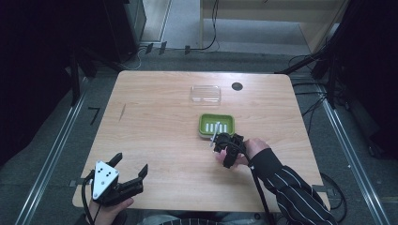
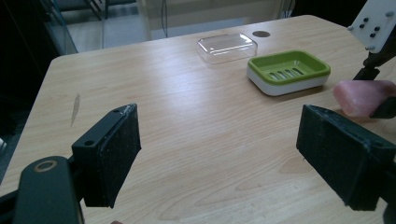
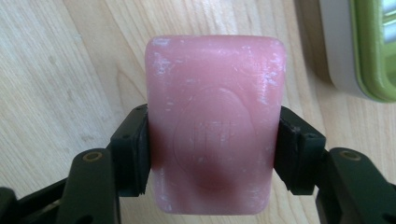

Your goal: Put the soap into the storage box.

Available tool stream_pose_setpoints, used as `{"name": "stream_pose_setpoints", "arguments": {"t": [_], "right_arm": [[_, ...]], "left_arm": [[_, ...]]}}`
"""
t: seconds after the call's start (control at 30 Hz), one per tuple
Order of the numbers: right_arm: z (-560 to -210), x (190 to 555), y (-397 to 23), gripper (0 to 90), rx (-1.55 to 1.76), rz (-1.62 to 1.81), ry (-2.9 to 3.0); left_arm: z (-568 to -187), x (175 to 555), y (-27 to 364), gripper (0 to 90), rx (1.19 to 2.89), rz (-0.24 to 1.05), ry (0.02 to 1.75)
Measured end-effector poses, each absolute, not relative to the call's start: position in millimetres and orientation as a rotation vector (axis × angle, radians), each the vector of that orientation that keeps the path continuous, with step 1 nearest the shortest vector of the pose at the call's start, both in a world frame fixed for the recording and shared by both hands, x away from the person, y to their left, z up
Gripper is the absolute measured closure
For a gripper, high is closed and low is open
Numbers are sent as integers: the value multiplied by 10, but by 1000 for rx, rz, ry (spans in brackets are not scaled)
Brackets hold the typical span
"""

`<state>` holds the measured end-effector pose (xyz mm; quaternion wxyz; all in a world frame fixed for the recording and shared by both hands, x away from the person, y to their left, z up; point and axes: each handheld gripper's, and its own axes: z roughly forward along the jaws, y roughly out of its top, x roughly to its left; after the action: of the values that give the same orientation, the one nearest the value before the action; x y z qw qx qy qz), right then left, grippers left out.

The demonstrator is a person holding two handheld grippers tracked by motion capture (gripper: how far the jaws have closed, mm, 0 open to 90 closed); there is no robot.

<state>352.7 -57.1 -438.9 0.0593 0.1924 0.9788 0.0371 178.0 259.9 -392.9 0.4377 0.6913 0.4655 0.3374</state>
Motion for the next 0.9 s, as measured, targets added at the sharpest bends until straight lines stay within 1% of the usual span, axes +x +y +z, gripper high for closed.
{"name": "stream_pose_setpoints", "arguments": {"t": [0.9], "right_arm": [[-4210,3696,-831,388,637,147,2926]], "left_arm": [[-3928,1782,2599,142,1721,838,1158]]}}
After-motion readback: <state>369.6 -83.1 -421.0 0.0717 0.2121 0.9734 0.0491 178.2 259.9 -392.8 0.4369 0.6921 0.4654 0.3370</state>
